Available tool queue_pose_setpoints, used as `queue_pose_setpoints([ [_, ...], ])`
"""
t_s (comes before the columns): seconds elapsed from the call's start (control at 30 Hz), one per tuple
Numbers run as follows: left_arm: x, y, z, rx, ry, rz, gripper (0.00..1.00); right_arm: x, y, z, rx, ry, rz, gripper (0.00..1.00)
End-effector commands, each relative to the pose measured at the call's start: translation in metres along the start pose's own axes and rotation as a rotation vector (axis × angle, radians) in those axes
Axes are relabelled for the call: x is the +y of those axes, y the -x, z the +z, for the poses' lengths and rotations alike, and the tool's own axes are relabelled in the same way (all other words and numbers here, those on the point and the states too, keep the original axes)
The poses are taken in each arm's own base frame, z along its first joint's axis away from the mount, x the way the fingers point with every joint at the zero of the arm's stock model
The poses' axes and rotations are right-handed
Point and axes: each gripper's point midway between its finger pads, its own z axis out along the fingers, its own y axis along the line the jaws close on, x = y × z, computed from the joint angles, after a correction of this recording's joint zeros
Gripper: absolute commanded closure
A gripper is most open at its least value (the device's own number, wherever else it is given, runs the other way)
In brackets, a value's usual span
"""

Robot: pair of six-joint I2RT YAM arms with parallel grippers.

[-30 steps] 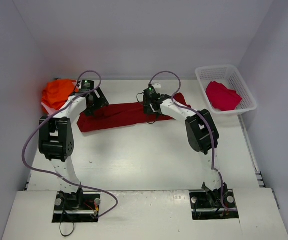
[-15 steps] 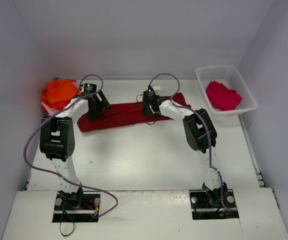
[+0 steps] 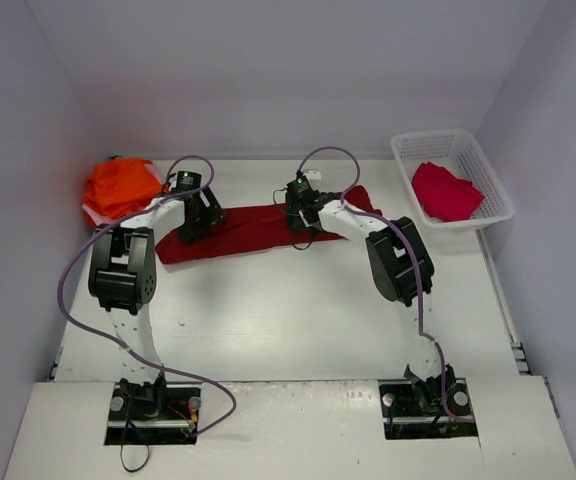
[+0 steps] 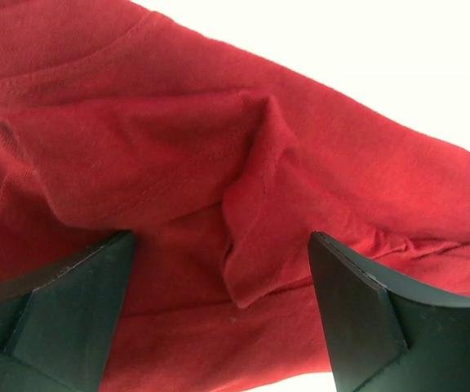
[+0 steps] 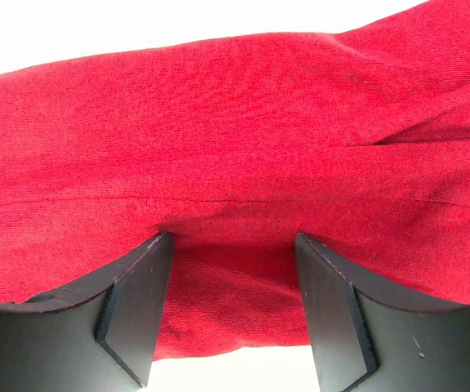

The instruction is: Fold and stack the t-shirts

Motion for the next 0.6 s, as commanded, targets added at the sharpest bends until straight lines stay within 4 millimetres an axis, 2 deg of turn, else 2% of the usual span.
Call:
queue_pose_setpoints([
  [0.0,-0.017,0.029,-0.006,-0.082,-0.023,0.008,0.18,0.0,0.02,-0.002,-0.055,-0.005,0.013,0.42],
  [0.3,-0.023,0.053,-0.008,-0.132,0.005,0.038,0.18,-0.004,0.005,0.006,-0.024,-0.019,0.007,0.42],
  [0.57,-0.023,0.06,-0.002,-0.141,0.031,0.05,0.18,-0.007,0.003,0.006,-0.02,-0.026,-0.001,0.42],
])
